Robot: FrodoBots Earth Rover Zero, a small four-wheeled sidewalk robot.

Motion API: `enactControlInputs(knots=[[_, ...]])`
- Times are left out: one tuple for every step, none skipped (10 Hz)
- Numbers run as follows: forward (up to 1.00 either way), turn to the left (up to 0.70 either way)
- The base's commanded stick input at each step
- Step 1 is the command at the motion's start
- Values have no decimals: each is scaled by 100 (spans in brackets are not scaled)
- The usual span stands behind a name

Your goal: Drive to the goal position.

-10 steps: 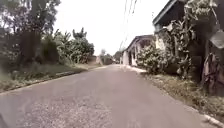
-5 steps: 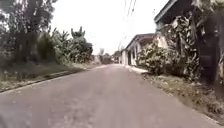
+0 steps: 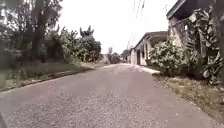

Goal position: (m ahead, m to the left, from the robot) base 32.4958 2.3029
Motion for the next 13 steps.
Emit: enactControlInputs(knots=[[70, 0], [70, 0], [70, 0], [70, 0], [70, 0], [70, 0], [70, 0], [70, 0], [70, 0], [70, 0], [70, 0], [70, 0], [70, 0]])
